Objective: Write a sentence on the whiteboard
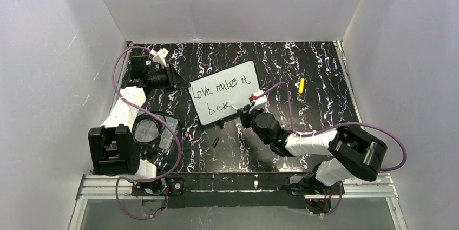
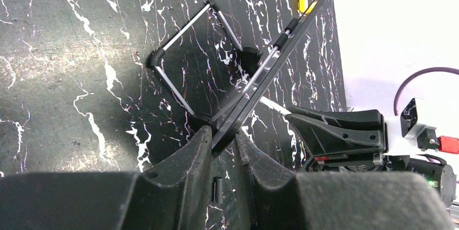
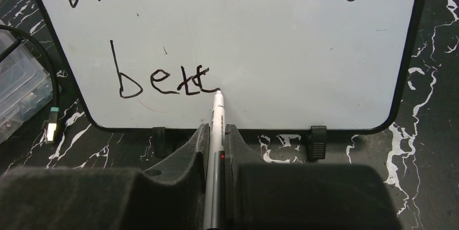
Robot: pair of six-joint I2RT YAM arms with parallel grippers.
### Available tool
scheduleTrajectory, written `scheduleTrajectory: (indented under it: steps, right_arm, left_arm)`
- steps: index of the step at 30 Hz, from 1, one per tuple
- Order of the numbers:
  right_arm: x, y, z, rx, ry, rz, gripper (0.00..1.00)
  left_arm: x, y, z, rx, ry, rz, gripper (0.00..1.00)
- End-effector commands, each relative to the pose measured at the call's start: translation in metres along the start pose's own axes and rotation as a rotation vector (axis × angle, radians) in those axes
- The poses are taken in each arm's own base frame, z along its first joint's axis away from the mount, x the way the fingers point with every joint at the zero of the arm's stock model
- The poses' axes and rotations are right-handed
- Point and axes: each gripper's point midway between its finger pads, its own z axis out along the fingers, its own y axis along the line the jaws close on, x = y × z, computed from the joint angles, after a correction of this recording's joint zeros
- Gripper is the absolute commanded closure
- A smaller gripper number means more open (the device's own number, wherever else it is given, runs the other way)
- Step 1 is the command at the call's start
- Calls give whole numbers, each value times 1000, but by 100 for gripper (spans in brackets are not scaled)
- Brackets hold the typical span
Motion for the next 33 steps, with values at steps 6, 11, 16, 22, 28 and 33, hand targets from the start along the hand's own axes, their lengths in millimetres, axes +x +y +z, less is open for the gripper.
scheduleTrajectory:
  steps: [6,11,16,22,28,33]
  right_arm:
    - [-56,5,-7,-16,-146,25,99]
    - [-67,2,-14,-15,-167,17,99]
    - [-71,4,-17,-55,-157,-7,99]
    - [-60,9,-12,-109,-120,-15,99]
    - [-53,6,-3,-106,-105,-9,99]
    - [-49,-4,2,-75,-99,1,99]
  left_arm:
    - [-3,-17,-5,36,-3,22,81]
    - [-3,-18,-6,37,-5,26,81]
    - [-2,-18,-6,35,-5,28,81]
    - [-2,-17,-6,32,-4,26,81]
    - [-2,-15,-5,28,-3,24,81]
    - [-2,-15,-5,28,-3,24,81]
